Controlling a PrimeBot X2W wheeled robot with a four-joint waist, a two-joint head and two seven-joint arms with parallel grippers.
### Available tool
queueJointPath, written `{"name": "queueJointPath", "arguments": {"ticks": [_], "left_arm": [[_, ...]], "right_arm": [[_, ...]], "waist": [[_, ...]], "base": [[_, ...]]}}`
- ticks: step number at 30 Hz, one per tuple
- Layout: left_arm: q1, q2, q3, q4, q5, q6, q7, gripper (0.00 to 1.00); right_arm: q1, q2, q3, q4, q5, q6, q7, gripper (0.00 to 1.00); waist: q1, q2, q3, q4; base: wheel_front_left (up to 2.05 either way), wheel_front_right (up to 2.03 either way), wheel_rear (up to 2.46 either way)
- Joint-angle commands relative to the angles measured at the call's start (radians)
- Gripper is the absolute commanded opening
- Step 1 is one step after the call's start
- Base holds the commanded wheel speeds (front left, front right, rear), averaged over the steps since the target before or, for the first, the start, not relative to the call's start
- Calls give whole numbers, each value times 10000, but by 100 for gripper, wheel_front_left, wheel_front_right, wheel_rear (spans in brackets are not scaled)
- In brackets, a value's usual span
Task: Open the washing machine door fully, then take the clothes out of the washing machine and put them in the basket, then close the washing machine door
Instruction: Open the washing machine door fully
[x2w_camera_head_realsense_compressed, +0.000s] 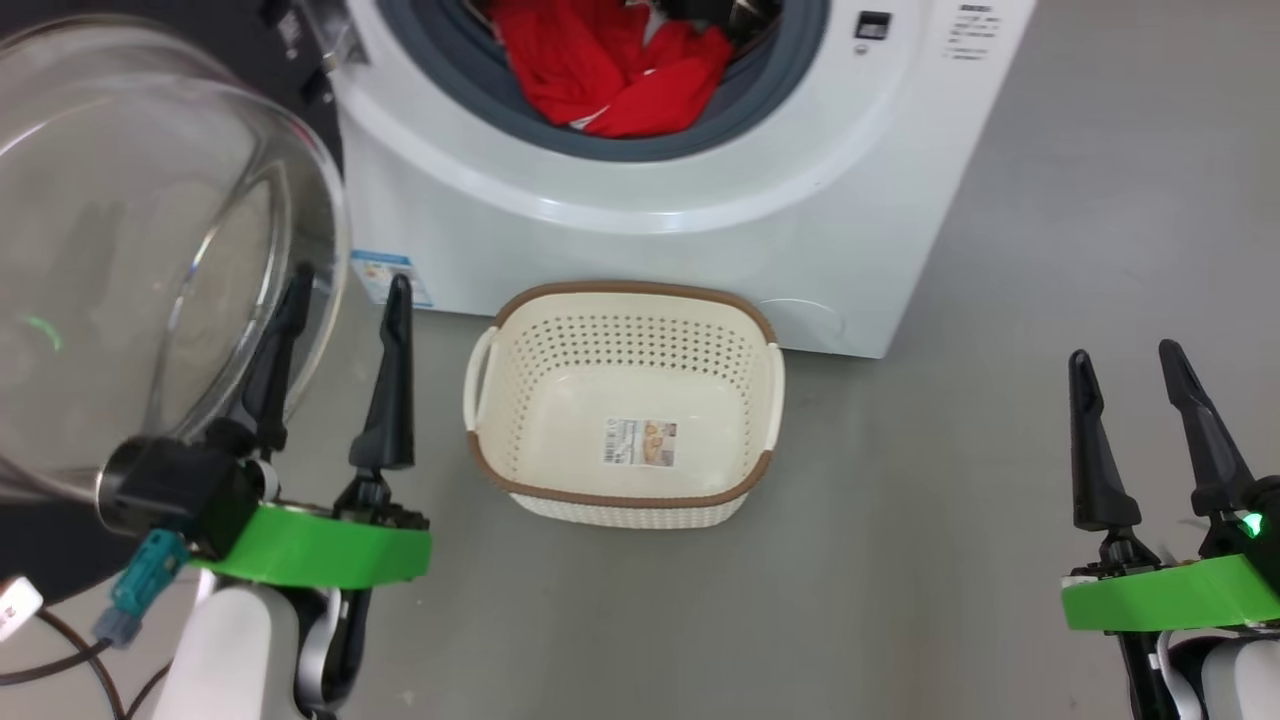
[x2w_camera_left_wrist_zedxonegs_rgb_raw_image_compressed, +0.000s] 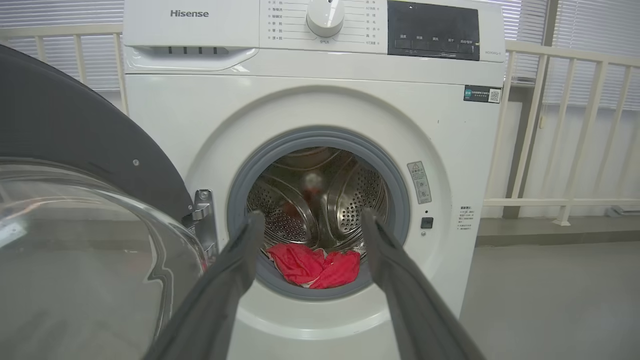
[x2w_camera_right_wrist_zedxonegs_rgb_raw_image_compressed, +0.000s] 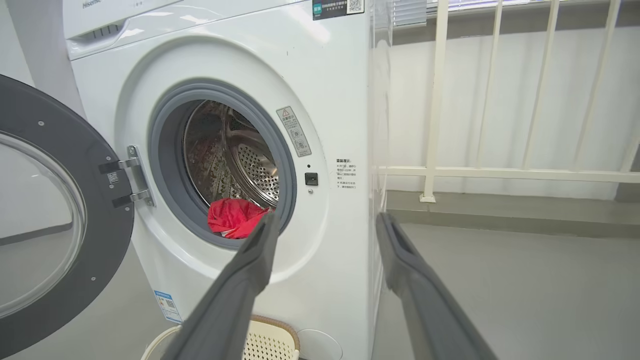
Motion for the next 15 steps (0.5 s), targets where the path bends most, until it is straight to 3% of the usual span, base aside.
{"name": "queueJointPath", "arguments": {"ticks": [1,15], "left_arm": [[121,294,276,-299,-107,-60,-31,100],[1417,435,524,-338,-730,27,51,100]], "right_arm": [[-122,-5,181,-216,83,62,-110,100],[563,-5,442,-547,-63,62,-135,100]], "waist": [[0,-1,-157,-550],[0,-1,-759,-1824]], "base": [[0,0,0],[0,0,0]]}}
